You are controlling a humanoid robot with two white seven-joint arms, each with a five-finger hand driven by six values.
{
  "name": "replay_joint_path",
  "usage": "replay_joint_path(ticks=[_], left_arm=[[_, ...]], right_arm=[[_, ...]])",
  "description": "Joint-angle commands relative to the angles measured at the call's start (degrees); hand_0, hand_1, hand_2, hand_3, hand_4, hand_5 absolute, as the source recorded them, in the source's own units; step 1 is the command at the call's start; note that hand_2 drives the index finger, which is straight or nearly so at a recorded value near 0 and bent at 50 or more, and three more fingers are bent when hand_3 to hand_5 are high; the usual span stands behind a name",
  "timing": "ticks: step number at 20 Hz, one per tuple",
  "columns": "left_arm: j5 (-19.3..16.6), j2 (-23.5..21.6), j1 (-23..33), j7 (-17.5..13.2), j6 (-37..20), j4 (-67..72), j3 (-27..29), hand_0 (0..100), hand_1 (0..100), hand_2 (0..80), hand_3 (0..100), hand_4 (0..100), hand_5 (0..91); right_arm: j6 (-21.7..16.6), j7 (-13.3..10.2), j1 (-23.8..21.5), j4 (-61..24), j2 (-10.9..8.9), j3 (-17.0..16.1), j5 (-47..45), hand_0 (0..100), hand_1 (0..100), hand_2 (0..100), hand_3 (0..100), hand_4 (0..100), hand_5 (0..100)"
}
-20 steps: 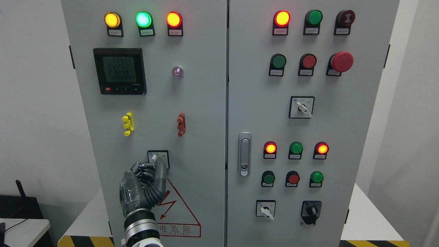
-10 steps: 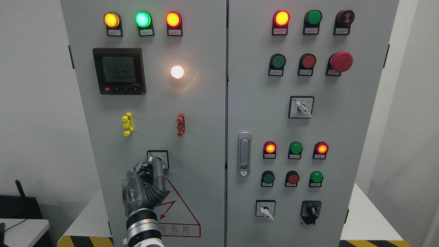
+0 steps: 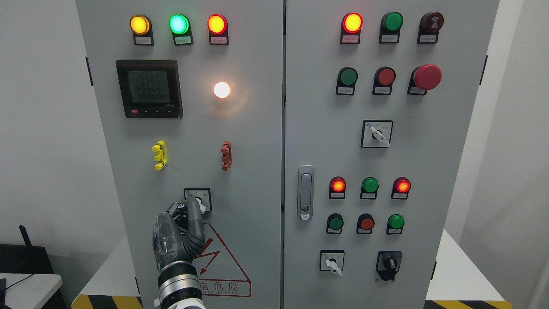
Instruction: Turn on light switch 1
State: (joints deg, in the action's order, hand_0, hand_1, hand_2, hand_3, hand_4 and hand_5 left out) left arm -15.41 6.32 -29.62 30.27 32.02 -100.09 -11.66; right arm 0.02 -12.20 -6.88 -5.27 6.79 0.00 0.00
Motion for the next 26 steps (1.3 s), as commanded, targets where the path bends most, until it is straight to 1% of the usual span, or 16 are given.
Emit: replay_joint_path(ticks=[1, 2, 3, 6, 21, 25, 26], left_arm=[[0.03, 0.01, 0.0, -0.03, -0.03, -0.02, -0.11, 33, 21, 57.3, 91, 90, 80.2], [0.03, 0.1, 0.0, -0.03, -0.03, -0.1, -0.11, 30, 23, 57.2, 91, 90, 80.2], [0.03, 0.1, 0.0, -0.03, -0.03, -0.1, -0.11, 24, 25, 57.2, 91, 90, 80.1], [0.03, 0.18, 0.08, -0.03, -0.03, -0.19, -0.11, 20, 27, 57.2, 91, 90, 80.0], [-0.15, 0.45, 1.58, -0.3, -0.2, -1.42, 0.59, 18, 28, 58.1, 92, 90, 80.3], [-0.15, 0.27, 3.42, -0.65, -0.2, -3.09, 0.94, 18, 29, 58.5, 92, 90, 80.6], [-0.23, 0.27, 3.86, -1.26, -0.2, -3.7, 1.64, 18, 29, 58.5, 92, 90, 80.6]], right_arm=[[-0.02, -0.01, 0.03, 0.0, -0.03, 1.32, 0.26, 12, 39, 0, 0, 0, 0], [-0.02, -0.01, 0.03, 0.0, -0.03, 1.32, 0.26, 12, 39, 0, 0, 0, 0], [-0.02, -0.01, 0.03, 0.0, -0.03, 1.32, 0.26, 12, 39, 0, 0, 0, 0], [-0.02, -0.01, -0.06, 0.0, -0.03, 1.32, 0.26, 12, 39, 0, 0, 0, 0], [-0.02, -0.01, 0.03, 0.0, -0.03, 1.32, 0.26, 12, 39, 0, 0, 0, 0], [-0.02, -0.01, 0.03, 0.0, -0.03, 1.32, 0.26, 12, 39, 0, 0, 0, 0], [-0.02, -0.01, 0.03, 0.0, -0.03, 1.32, 0.26, 12, 39, 0, 0, 0, 0]])
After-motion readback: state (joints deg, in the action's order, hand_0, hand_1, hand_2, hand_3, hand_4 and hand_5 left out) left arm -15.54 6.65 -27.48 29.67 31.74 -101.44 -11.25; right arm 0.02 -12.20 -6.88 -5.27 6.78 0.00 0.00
